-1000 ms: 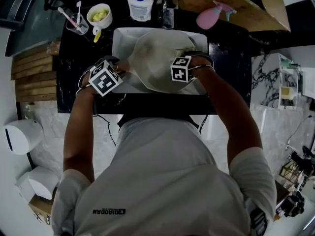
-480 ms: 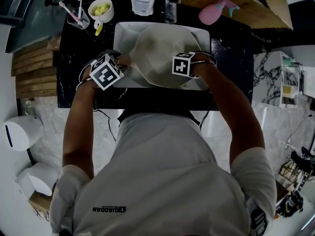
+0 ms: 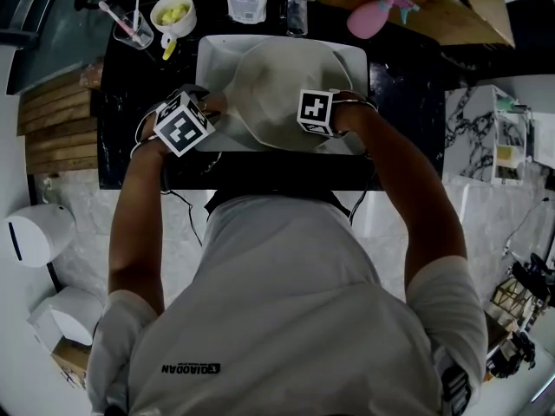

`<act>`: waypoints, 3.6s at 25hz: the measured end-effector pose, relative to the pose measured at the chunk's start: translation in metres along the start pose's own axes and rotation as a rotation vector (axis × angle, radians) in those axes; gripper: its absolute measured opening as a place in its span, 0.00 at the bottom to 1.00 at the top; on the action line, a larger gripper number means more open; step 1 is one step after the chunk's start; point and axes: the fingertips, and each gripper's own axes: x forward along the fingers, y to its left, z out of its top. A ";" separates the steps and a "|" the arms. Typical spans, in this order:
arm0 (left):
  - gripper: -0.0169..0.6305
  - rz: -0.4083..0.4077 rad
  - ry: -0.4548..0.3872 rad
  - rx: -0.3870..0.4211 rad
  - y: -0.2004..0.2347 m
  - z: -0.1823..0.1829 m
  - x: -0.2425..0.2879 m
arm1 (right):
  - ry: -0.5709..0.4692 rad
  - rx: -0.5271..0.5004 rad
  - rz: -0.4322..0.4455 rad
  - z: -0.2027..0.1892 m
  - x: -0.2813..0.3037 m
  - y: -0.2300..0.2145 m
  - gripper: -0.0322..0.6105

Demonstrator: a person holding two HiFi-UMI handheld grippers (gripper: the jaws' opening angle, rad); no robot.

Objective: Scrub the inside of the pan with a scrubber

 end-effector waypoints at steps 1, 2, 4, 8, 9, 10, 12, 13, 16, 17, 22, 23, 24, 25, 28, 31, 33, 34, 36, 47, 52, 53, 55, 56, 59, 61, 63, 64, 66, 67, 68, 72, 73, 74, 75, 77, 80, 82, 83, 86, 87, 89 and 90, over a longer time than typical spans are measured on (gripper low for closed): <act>0.37 0.000 0.000 0.000 0.000 0.000 0.000 | -0.012 0.010 0.029 0.002 0.000 0.005 0.19; 0.37 -0.001 0.001 -0.001 0.000 0.000 0.000 | -0.026 0.022 0.059 0.005 0.000 0.010 0.19; 0.37 -0.002 0.002 -0.001 -0.001 0.000 0.000 | -0.057 0.048 0.116 0.011 0.000 0.019 0.19; 0.37 -0.002 0.001 -0.002 0.000 0.000 0.000 | -0.105 0.087 0.208 0.020 -0.003 0.030 0.19; 0.37 -0.003 0.001 -0.002 0.000 0.000 0.000 | -0.114 0.098 0.230 0.022 -0.003 0.033 0.19; 0.37 -0.004 0.001 -0.003 -0.001 0.000 0.000 | -0.125 0.108 0.255 0.024 -0.004 0.036 0.19; 0.37 -0.006 0.003 -0.004 -0.001 0.000 0.000 | -0.152 0.130 0.306 0.030 -0.006 0.043 0.19; 0.37 -0.006 0.003 -0.005 0.000 0.000 0.000 | -0.164 0.141 0.331 0.033 -0.007 0.045 0.19; 0.37 -0.005 0.004 -0.005 0.000 0.000 -0.001 | -0.197 0.176 0.396 0.038 -0.011 0.050 0.19; 0.37 -0.006 0.004 -0.006 0.000 0.000 0.000 | -0.208 0.186 0.417 0.039 -0.012 0.052 0.19; 0.37 -0.009 0.006 -0.008 0.000 0.000 0.000 | -0.288 0.243 0.537 0.046 -0.021 0.059 0.19; 0.37 -0.009 0.007 -0.008 0.000 0.000 0.000 | -0.311 0.253 0.563 0.049 -0.024 0.061 0.19; 0.37 -0.009 0.007 -0.008 0.000 0.000 0.000 | -0.331 0.262 0.587 0.051 -0.027 0.062 0.19; 0.37 -0.009 0.007 -0.008 0.000 0.000 0.000 | -0.348 0.268 0.607 0.053 -0.030 0.064 0.19; 0.37 -0.010 0.006 -0.008 0.000 0.000 0.000 | -0.373 0.271 0.643 0.056 -0.035 0.068 0.19; 0.37 -0.011 0.006 -0.009 0.000 0.000 0.000 | -0.388 0.271 0.661 0.059 -0.037 0.070 0.19; 0.37 -0.010 0.005 -0.009 0.000 0.000 0.000 | -0.401 0.273 0.660 0.059 -0.038 0.070 0.19; 0.37 -0.011 0.005 -0.009 0.000 0.000 0.000 | -0.414 0.276 0.655 0.059 -0.039 0.069 0.19; 0.37 -0.011 0.004 -0.009 0.000 0.000 0.000 | -0.457 0.287 0.632 0.060 -0.045 0.064 0.19; 0.37 -0.008 0.003 -0.005 0.000 0.001 0.000 | -0.854 0.230 0.014 0.084 -0.104 -0.022 0.19; 0.37 -0.011 0.002 -0.006 0.000 0.000 0.000 | -0.798 0.119 -0.378 0.095 -0.105 -0.066 0.19; 0.37 -0.010 0.001 -0.006 0.000 0.000 0.000 | -0.796 0.099 -0.424 0.098 -0.108 -0.070 0.19; 0.37 -0.009 -0.001 -0.005 0.000 0.000 0.000 | -0.784 0.053 -0.501 0.104 -0.112 -0.078 0.19; 0.37 -0.008 -0.001 -0.005 0.000 0.000 0.000 | -0.770 0.023 -0.532 0.108 -0.112 -0.080 0.19; 0.37 -0.007 -0.002 -0.004 0.000 0.000 0.000 | -0.717 -0.081 -0.567 0.121 -0.103 -0.081 0.19; 0.37 -0.007 -0.002 -0.003 0.000 0.000 0.000 | -0.670 -0.155 -0.558 0.129 -0.091 -0.078 0.19; 0.37 -0.006 -0.002 -0.002 0.000 0.000 0.000 | -0.625 -0.207 -0.549 0.134 -0.078 -0.076 0.19; 0.37 -0.005 -0.001 -0.002 0.001 0.000 0.000 | -0.611 -0.221 -0.542 0.136 -0.072 -0.076 0.19; 0.37 -0.003 -0.003 -0.001 0.001 0.000 0.000 | -0.605 -0.225 -0.525 0.137 -0.064 -0.077 0.19; 0.37 -0.003 -0.004 -0.001 0.001 0.000 0.000 | -0.609 -0.220 -0.516 0.138 -0.062 -0.078 0.19; 0.37 -0.003 -0.005 0.000 0.001 0.000 0.000 | -0.614 -0.215 -0.506 0.138 -0.060 -0.078 0.19; 0.37 -0.003 -0.004 0.001 0.001 0.000 0.000 | -0.634 -0.211 -0.471 0.139 -0.055 -0.076 0.19; 0.37 -0.003 -0.004 0.001 0.001 0.000 0.000 | -0.638 -0.214 -0.462 0.139 -0.055 -0.074 0.19; 0.37 -0.003 -0.004 0.001 0.002 0.000 0.000 | -0.642 -0.219 -0.454 0.140 -0.055 -0.072 0.19; 0.37 -0.005 -0.003 0.000 0.002 0.000 0.000 | -0.646 -0.226 -0.446 0.140 -0.055 -0.070 0.19; 0.37 -0.007 -0.002 -0.001 0.001 0.000 0.000 | -0.648 -0.247 -0.433 0.141 -0.054 -0.065 0.19; 0.37 -0.008 -0.002 -0.002 0.001 0.000 0.000 | -0.647 -0.279 -0.415 0.141 -0.050 -0.055 0.19; 0.37 -0.008 -0.002 -0.002 0.001 0.000 0.001 | -0.652 -0.292 -0.400 0.140 -0.048 -0.049 0.19; 0.37 -0.008 -0.002 -0.002 0.001 0.000 0.001 | -0.656 -0.297 -0.393 0.140 -0.048 -0.046 0.19; 0.37 -0.007 -0.002 -0.002 0.001 0.000 0.001 | -0.666 -0.310 -0.369 0.139 -0.047 -0.036 0.19; 0.37 -0.008 -0.002 -0.002 0.000 -0.001 0.000 | -0.669 -0.315 -0.358 0.139 -0.046 -0.032 0.19; 0.37 -0.008 -0.001 -0.003 0.000 -0.001 0.000 | -0.674 -0.330 -0.329 0.138 -0.045 -0.022 0.19; 0.37 -0.009 -0.001 -0.004 0.000 -0.001 0.000 | -0.675 -0.340 -0.311 0.137 -0.044 -0.016 0.19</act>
